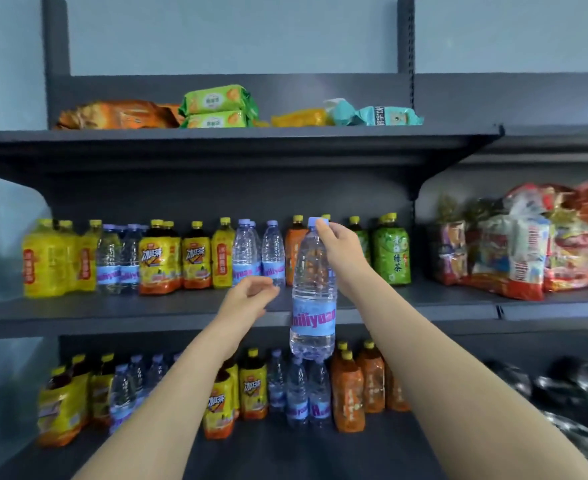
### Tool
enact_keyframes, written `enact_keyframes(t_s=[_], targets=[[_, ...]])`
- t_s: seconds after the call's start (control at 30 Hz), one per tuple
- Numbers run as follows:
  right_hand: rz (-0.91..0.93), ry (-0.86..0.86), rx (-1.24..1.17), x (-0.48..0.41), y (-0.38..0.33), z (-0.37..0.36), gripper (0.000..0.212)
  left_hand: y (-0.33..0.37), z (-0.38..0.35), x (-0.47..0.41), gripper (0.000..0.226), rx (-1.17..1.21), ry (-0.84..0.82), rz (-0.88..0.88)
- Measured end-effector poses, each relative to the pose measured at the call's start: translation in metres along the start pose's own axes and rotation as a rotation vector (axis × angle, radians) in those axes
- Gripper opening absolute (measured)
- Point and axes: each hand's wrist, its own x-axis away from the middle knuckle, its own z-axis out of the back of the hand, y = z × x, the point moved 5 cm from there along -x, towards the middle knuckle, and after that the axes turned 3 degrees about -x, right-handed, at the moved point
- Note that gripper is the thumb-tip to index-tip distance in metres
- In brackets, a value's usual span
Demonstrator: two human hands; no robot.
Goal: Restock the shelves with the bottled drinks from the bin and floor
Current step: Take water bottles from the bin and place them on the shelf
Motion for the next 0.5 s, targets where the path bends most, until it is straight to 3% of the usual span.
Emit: enact_keyframes(t_s=[0.3, 0.43, 0.5], targets=[[0.074, -0.025, -0.014, -0.094, 0.018, -0.004, 0.035, -0.007, -0.02, -0.09, 0.013, -0.004, -0.002, -0.073], [0.064, -0.048, -0.049, -0.143, 0.04, -0.017, 0.05, -0.015, -0.021, -0.134, 0.01, -0.028, 0.022, -0.088], [0.082, -0.074, -0.051, -0.163, 0.052, -0.024, 0.045, -0.022, -0.02, -0.153, 0.014, -0.041, 0.035, -0.097]])
